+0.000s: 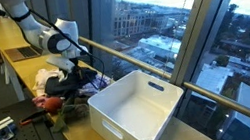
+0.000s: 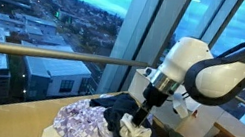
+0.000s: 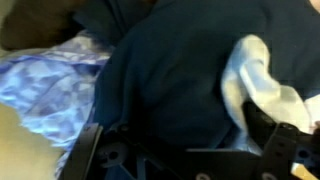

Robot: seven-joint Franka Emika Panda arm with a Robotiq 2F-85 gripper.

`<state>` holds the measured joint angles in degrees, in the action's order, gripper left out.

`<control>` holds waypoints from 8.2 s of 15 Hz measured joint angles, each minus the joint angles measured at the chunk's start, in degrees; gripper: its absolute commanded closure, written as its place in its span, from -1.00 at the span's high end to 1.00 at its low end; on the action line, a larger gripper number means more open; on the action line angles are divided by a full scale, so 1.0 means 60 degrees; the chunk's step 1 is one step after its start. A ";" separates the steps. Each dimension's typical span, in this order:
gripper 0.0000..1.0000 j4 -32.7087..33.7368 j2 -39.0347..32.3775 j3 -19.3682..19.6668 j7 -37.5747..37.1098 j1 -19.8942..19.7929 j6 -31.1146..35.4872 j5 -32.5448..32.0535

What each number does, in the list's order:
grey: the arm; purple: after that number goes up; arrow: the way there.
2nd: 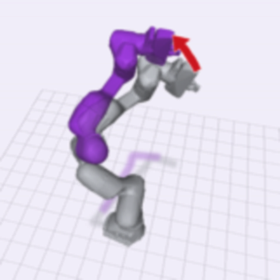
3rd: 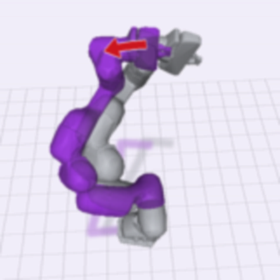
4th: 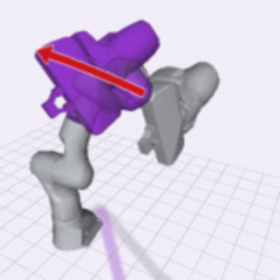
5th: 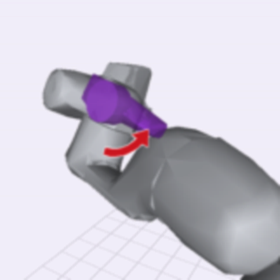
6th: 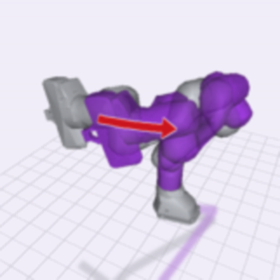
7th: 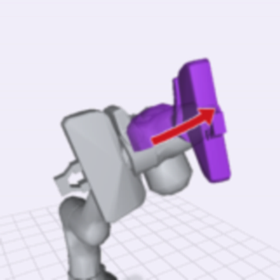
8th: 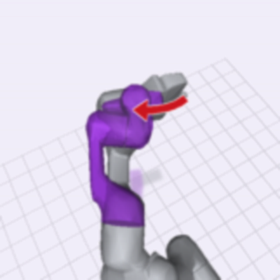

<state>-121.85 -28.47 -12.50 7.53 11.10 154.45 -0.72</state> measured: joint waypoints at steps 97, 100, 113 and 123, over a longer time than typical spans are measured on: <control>1.00 0.5324 -0.2718 0.1024 0.1303 -0.0052 -0.4454 -0.1156; 1.00 0.6062 -0.3562 0.1022 0.1303 0.0307 -0.4462 -0.1543; -0.57 0.8152 -0.5041 0.1024 0.1480 0.0754 -0.5341 -0.1861; -0.96 0.7790 -0.3932 0.1128 0.1308 0.0631 -0.5356 -0.1910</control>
<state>-75.12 -52.06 -5.73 15.38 14.88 122.31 -12.18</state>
